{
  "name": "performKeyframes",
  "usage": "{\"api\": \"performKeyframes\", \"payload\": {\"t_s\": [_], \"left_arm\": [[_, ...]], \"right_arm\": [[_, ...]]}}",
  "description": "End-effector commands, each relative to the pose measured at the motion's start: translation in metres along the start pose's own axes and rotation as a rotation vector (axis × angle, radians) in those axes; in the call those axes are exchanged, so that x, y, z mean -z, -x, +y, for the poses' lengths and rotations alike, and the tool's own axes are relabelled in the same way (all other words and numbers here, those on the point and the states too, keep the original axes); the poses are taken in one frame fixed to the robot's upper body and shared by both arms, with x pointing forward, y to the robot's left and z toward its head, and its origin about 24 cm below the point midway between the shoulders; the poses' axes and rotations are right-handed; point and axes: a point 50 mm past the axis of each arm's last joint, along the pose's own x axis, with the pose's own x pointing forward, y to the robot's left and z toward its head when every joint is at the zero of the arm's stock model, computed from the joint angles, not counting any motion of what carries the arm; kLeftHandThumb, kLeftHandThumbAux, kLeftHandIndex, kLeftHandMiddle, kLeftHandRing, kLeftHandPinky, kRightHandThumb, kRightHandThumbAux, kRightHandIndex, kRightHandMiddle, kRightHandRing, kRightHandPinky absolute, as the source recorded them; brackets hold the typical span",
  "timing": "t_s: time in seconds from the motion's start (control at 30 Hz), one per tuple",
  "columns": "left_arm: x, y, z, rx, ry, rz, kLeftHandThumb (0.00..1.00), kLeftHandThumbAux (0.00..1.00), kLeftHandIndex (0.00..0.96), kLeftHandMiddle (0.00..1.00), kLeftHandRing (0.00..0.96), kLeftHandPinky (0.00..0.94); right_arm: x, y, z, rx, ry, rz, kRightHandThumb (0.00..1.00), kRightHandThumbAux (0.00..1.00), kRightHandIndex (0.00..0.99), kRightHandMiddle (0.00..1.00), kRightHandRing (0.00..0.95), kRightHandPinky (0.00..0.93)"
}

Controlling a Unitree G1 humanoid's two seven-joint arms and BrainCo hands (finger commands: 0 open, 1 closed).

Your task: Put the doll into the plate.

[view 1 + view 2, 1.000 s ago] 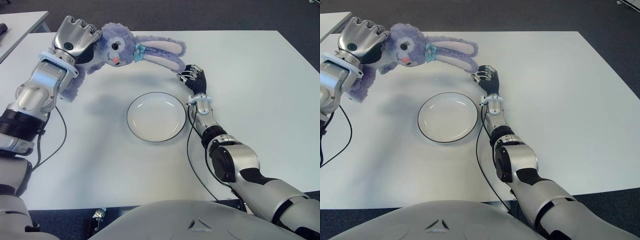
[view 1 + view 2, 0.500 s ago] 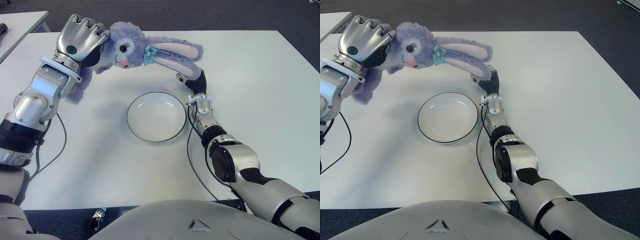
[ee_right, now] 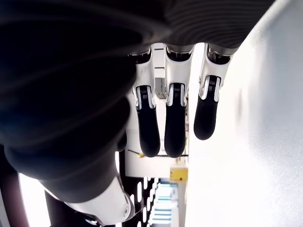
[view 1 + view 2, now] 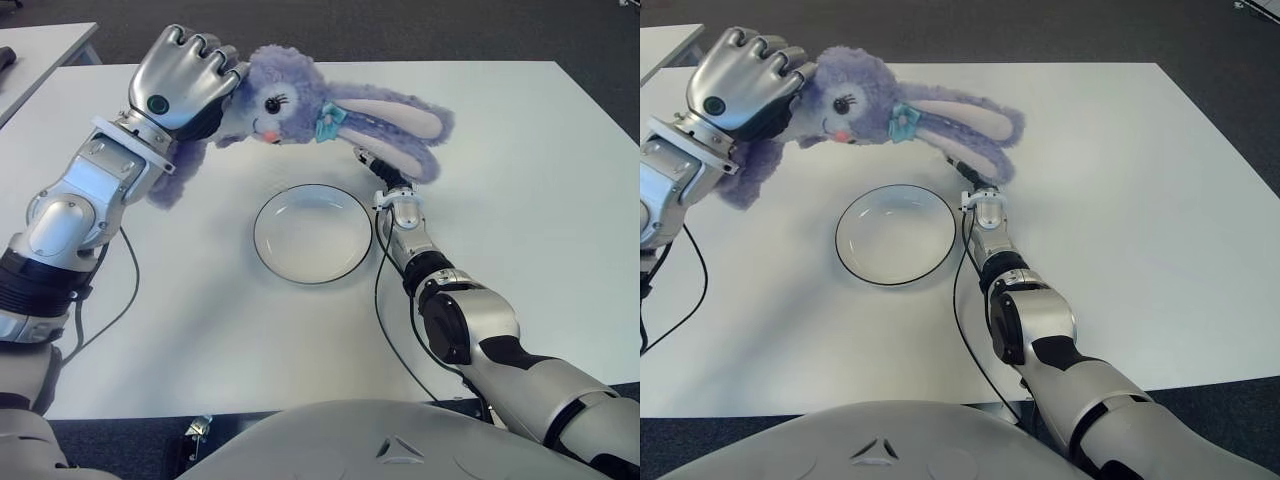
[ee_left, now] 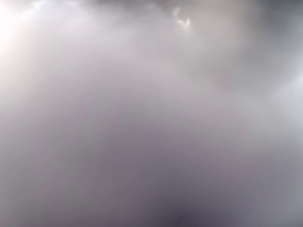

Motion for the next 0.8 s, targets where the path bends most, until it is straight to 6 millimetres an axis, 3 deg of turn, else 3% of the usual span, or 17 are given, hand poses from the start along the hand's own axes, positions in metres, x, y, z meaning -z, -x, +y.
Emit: {"api": "performKeyframes", "payload": {"t_s": [0.03, 0.8], "left_arm": [[-0.006, 0.002, 0.005, -0.035, 0.007, -0.037, 0.852, 0.667, 0.4, 0.543, 0.817, 0.822], [-0.026, -0.013, 0.017, -0.136, 0.105, -0.137, 0.852, 0.667, 0.399, 0.543, 0.817, 0.827]], "right_arm": [[0.099, 0.075, 0.003, -0.004, 0.001, 0.479, 0.275, 0.917, 0.35, 0.367, 0.358, 0.314], [0.098, 0.075, 0.003, 0.0, 0.008, 0.469, 0.309, 0.905, 0.361, 0.376, 0.367, 0.336]]}}
